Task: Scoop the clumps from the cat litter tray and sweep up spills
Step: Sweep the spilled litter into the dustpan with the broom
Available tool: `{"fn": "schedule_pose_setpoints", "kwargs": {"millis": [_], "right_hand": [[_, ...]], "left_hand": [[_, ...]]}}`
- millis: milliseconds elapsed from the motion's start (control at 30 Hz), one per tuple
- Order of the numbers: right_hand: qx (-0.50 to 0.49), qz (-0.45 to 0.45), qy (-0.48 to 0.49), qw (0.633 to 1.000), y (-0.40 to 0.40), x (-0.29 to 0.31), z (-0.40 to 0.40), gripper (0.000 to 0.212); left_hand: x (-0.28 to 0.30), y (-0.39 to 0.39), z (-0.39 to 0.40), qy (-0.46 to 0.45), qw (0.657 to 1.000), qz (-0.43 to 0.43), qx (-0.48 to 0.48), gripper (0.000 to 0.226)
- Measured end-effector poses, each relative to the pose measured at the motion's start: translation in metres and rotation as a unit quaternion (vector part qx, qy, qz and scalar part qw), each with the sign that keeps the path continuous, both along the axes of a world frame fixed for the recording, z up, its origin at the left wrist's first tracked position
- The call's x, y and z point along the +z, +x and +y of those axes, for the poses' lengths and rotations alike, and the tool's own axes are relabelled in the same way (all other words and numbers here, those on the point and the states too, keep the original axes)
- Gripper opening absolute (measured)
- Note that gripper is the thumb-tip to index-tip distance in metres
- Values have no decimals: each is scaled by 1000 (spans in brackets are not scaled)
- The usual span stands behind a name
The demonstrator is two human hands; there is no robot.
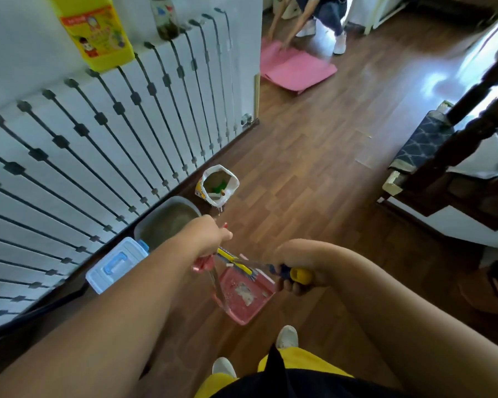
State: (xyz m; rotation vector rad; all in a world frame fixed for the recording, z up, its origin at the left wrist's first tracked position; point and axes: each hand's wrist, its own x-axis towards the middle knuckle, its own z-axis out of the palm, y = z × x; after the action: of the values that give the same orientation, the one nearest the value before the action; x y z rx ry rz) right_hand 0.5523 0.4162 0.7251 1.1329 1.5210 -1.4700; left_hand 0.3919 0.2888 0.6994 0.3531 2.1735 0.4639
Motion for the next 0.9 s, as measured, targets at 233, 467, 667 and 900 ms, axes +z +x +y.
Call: {"fn": "schedule_pose_setpoints", "kwargs": {"millis": [233, 467, 667, 900], "right_hand": [[-81, 59, -101, 990, 38, 16, 63, 28], [-157, 178, -168, 957, 60, 40, 106, 50], [-164, 287, 89, 940, 68, 51, 125, 52], [-321, 348, 244, 847, 88, 54, 117, 6]], "left_hand": [[4, 33, 57, 59, 991, -110, 52, 39], [-2, 53, 108, 85, 979, -164, 89, 42], [-2, 59, 151, 103, 966, -230, 54, 50], [14, 90, 201, 73, 940, -314, -114, 76]]}}
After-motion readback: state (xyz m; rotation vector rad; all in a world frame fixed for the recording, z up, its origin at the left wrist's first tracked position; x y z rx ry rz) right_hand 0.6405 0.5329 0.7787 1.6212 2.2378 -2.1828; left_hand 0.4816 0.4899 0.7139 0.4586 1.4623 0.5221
